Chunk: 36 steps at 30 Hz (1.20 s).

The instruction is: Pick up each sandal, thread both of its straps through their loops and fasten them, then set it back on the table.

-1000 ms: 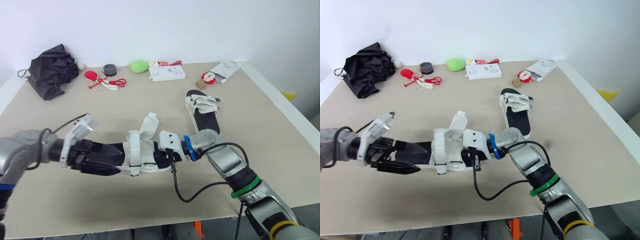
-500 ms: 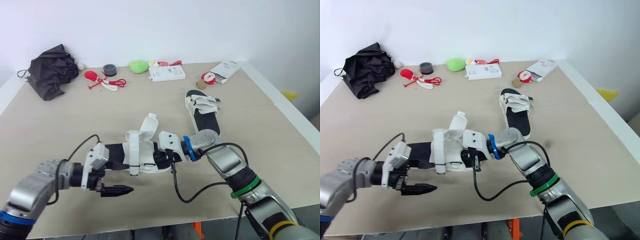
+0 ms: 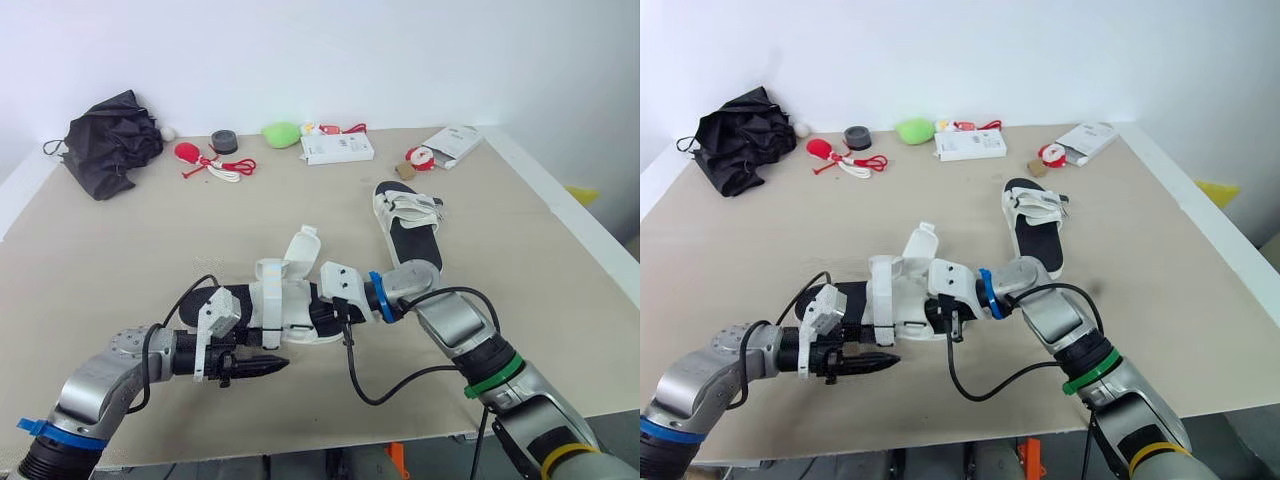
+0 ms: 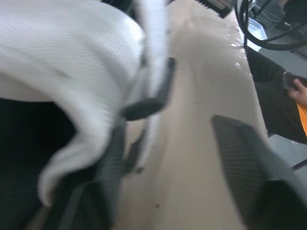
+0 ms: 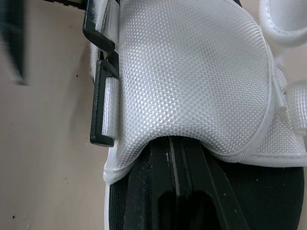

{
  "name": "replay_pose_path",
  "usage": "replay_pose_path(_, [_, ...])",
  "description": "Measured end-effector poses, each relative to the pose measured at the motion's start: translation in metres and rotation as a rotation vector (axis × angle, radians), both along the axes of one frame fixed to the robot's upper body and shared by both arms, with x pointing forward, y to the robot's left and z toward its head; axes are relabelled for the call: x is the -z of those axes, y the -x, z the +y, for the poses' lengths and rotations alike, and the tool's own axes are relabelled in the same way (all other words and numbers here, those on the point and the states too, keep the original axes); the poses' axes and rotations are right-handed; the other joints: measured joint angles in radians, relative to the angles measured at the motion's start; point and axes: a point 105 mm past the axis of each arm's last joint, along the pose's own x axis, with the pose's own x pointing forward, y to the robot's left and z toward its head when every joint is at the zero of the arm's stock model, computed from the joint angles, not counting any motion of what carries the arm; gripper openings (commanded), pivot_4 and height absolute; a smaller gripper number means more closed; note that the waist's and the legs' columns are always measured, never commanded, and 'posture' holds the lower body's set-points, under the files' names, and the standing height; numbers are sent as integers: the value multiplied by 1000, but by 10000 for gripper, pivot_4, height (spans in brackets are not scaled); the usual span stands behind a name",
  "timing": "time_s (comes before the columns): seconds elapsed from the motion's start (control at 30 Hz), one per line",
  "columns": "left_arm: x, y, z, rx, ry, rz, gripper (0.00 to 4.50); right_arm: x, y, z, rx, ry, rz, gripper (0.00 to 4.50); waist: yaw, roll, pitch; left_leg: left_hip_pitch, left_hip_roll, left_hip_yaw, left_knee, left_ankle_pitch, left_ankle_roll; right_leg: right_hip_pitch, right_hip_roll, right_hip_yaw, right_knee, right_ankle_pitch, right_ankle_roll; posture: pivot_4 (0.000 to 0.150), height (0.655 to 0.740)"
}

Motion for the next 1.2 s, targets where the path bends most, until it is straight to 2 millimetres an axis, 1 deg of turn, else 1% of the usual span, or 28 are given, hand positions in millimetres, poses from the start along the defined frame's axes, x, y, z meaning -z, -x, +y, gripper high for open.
replay_pose_path(0.03, [0,0,0,-1,0,7,13325,0,1,1,-6,0,0,0,0,0,0,0,0,0,0,0,0,0,1,0,0,0,0,1500,7400])
replay_pose_path(0.1, [1,0,1,-8,-9,21,3001,-1,3,1,-18,0,0,0,0,0,0,-1,0,1,-1,-1,-1,-1,3,1,0,0,0,1500,7400])
replay_pose_path(0.13, [1,-1,1,-9,-10,22,3001,-1,3,2,-19,0,0,0,0,0,0,-1,-1,1,-1,-1,-2,-1,3,2,0,0,1,1500,7400])
replay_pose_path(0.17, [3,0,3,-9,-26,38,1142,-1,3,2,-21,0,0,0,0,0,0,-1,-1,1,-1,-2,-2,-1,5,2,0,1,2,1500,7400])
replay_pose_path(0.3, [8,9,8,26,-74,95,1142,-1,3,2,-20,-1,-1,0,0,0,0,-1,0,1,-1,-2,-2,-2,5,2,0,-1,-2,1500,7400])
replay_pose_path(0.4, [2,20,10,86,-64,162,1142,-1,3,3,-21,-1,-1,0,-1,0,0,-1,0,1,-1,-2,-3,-2,4,2,0,-2,-2,1500,7400])
replay_pose_path(0.47, [-3,32,11,147,-63,226,1142,-1,3,3,-22,0,-1,0,-1,0,0,-1,0,1,-1,-2,-4,-2,5,2,0,-2,-2,1500,7400])
replay_pose_path(0.5, [-12,42,13,214,-69,286,1142,-2,3,2,-22,0,-1,0,-1,-1,0,-1,0,1,-1,-2,-4,-2,5,2,0,-2,-3,1500,7400])
replay_pose_path(0.53, [-18,44,12,236,-59,292,1142,-1,3,2,-21,1,-1,0,-1,-1,1,-1,0,0,-1,-2,-4,-2,5,1,0,-2,-3,1500,7400])
replay_pose_path(0.57, [-27,45,9,258,-36,294,1142,-1,2,1,-19,2,-1,0,-1,-1,1,-1,0,0,-1,-2,-4,-2,5,1,0,-2,-3,1500,7400])
replay_pose_path(0.6, [-47,44,1,302,33,307,1142,-1,2,0,-15,3,-1,0,0,-2,1,-1,0,-1,-1,-2,-4,-2,5,1,0,-2,-3,1500,7400])
replay_pose_path(0.7, [-76,44,-11,353,121,308,1142,-2,2,2,-16,1,-3,0,-1,-4,2,-1,-1,-2,0,-2,-3,0,5,1,0,-2,-2,1500,7400])
replay_pose_path(0.77, [-78,47,-12,355,128,337,1142,-2,3,3,-24,0,-1,0,-3,-3,2,-1,-2,-1,-1,-2,-3,0,6,4,0,-2,-1,1500,7400])
replay_pose_path(0.8, [-79,47,-13,354,136,349,1142,-2,3,3,-27,0,0,0,-3,-4,2,-1,-2,-1,-1,-2,-4,0,6,5,0,0,2,1500,7400])
replay_pose_path(0.83, [-83,46,-18,343,181,367,1142,-2,4,2,-30,2,2,0,-3,-6,2,-1,-2,-2,-1,-3,-5,0,7,5,0,0,4,1500,7400])
replay_pose_path(0.9, [-86,29,-22,252,216,353,1142,-2,3,2,-21,0,-1,0,-2,-7,2,-1,-2,-2,0,-3,-5,1,8,6,0,1,5,1500,7400])
replay_pose_path(0.93, [-86,28,-22,251,217,353,1142,-2,3,2,-21,0,-1,0,-2,-7,2,-1,-2,-2,0,-3,-5,1,8,5,0,1,5,1500,7400])
replay_pose_path(0.97, [-82,6,-22,130,255,368,1142,-1,2,0,-13,4,3,0,-2,-6,2,2,-3,-2,1,-3,-5,3,8,6,0,1,5,1500,7400])
replay_pose_path(1.0, [-76,-10,-20,36,290,393,1142,-1,1,0,-12,6,2,0,-1,-6,2,3,-3,-2,1,-3,-4,4,7,5,0,1,5,1500,7400])
replay_pose_path(1.07, [-57,-28,-17,-104,311,484,1142,-1,2,1,-12,3,1,0,-1,-8,3,3,-2,-3,2,-3,-4,4,8,6,0,1,6,1500,7400])
replay_pose_path(1.13, [-49,-33,-19,-147,335,533,1142,-1,2,1,-13,3,3,0,-1,-8,2,3,-2,-3,1,-3,-4,4,7,6,0,2,6,1500,7400])
replay_pose_path(1.2, [-48,-37,-21,-174,369,569,1142,-1,2,1,-12,3,3,0,-1,-9,2,3,-3,-3,2,-3,-4,5,7,7,0,2,6,1500,7400])
